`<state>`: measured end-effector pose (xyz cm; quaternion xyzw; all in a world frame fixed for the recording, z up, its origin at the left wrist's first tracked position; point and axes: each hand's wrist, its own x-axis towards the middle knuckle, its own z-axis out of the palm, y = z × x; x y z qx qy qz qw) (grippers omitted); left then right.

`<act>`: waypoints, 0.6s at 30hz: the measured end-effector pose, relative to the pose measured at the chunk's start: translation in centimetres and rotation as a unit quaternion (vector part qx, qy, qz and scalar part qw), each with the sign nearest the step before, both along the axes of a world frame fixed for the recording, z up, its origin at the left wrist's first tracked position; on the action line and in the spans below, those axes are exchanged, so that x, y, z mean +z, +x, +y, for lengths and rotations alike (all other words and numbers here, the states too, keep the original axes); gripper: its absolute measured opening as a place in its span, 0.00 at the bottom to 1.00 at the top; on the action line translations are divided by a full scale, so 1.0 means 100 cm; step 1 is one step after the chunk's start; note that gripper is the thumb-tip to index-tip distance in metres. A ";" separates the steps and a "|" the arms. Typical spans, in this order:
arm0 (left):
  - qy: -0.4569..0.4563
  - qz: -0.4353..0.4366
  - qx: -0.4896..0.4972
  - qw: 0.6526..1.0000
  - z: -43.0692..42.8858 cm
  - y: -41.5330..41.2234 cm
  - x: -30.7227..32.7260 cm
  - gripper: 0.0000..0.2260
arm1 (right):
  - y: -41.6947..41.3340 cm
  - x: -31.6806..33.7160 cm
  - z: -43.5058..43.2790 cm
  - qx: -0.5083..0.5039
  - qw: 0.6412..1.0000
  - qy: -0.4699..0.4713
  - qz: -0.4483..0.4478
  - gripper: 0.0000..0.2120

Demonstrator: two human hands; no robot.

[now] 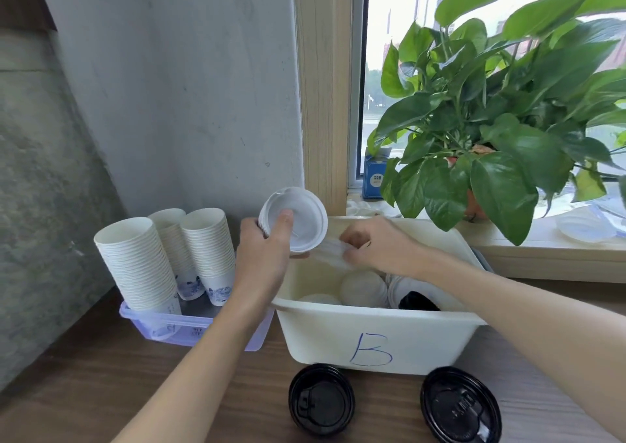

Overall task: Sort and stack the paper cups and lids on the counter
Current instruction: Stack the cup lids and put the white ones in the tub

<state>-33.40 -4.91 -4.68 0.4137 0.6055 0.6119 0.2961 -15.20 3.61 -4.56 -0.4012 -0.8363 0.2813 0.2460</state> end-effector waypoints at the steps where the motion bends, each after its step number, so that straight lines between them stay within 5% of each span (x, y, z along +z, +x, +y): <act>1: 0.000 -0.022 0.001 1.000 -0.001 0.000 0.003 0.19 | 0.006 0.004 -0.003 -0.009 0.999 -0.007 0.032 0.05; 8: -0.001 -0.039 0.042 0.998 -0.016 0.007 0.017 0.22 | 0.035 0.036 -0.035 -0.043 0.982 0.039 0.182 0.08; 13: 0.048 0.064 0.036 0.996 -0.023 0.015 0.024 0.23 | 0.043 0.052 -0.063 -0.008 0.965 0.059 0.256 0.11; 18: 0.071 0.054 -0.008 0.996 -0.032 0.027 0.032 0.13 | 0.039 0.061 -0.090 -0.009 0.959 0.101 0.265 0.10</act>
